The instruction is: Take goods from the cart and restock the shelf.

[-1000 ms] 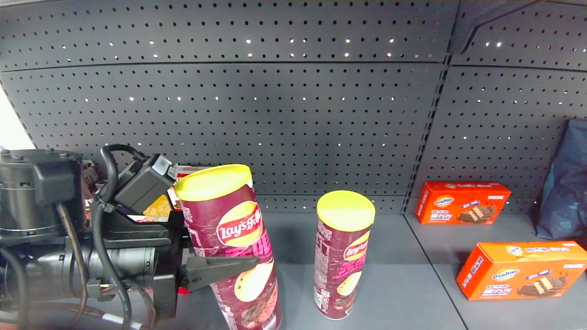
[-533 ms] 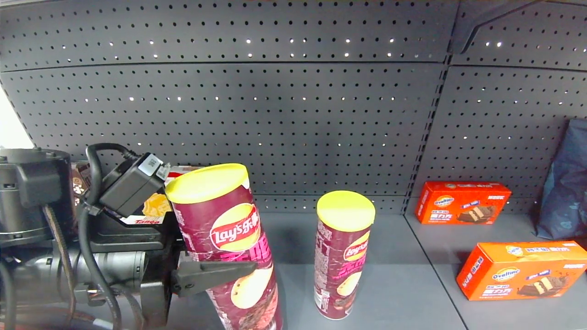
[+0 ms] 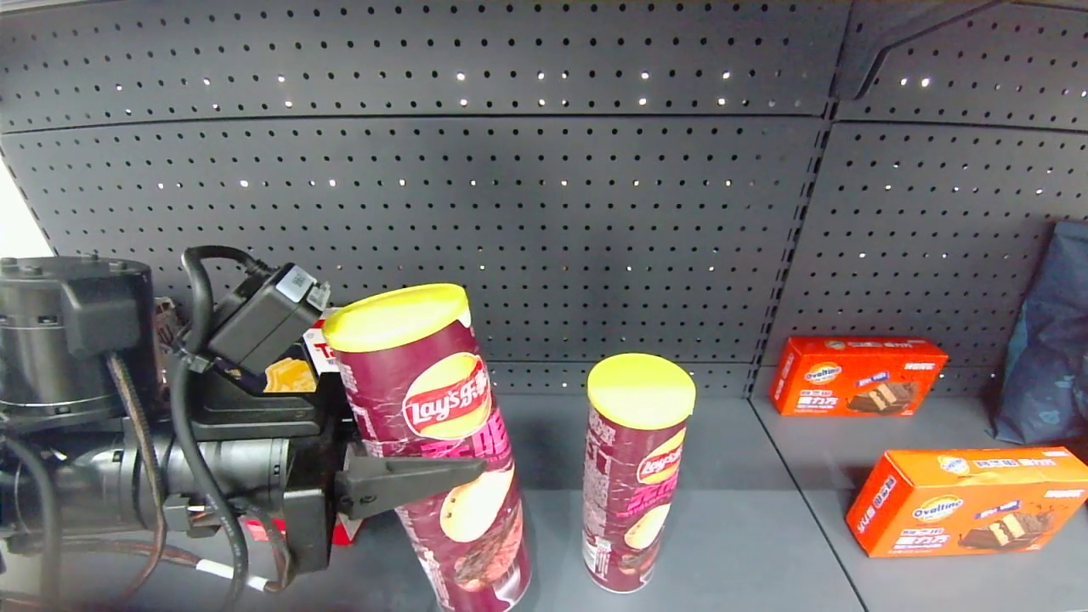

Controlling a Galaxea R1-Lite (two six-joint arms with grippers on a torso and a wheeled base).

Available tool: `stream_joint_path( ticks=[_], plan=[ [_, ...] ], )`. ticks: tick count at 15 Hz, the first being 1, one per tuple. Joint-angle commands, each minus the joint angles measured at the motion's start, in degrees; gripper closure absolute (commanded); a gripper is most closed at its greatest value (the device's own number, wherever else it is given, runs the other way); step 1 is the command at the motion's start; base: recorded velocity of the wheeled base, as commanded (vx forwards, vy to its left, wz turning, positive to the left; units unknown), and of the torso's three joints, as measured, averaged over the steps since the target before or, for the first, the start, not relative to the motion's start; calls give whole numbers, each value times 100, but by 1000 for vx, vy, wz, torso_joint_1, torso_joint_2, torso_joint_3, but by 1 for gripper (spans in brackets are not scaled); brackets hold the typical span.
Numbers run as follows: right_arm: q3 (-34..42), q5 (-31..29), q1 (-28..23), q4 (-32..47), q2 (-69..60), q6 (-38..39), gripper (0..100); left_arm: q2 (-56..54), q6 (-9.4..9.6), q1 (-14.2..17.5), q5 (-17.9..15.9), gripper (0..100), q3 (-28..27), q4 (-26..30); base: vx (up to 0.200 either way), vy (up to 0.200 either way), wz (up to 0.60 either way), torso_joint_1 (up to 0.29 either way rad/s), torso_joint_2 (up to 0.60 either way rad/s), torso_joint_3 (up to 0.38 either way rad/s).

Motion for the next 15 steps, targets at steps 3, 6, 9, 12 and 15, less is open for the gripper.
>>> stream_joint_path(
  ticks=[3, 6, 9, 12, 15],
  plan=[
    [0, 23, -3, 1, 33, 3, 0, 559, -7, 1, -29, 100, -72, -493, 0, 0, 0, 0, 0, 0],
    [0, 23, -3, 1, 33, 3, 0, 893, -7, 10, -29, 100, -494, -528, 0, 0, 0, 0, 0, 0],
    [0, 23, -3, 1, 33, 3, 0, 945, 2, 142, -20, 100, -775, -519, 0, 0, 0, 0, 0, 0],
    [0, 23, -3, 1, 33, 3, 0, 972, 415, 441, 77, 100, -810, -519, 0, 0, 0, 0, 0, 0],
    [0, 23, -3, 1, 33, 3, 0, 1139, 793, 494, 94, 100, -1127, -282, 0, 0, 0, 0, 0, 0]
  ],
)
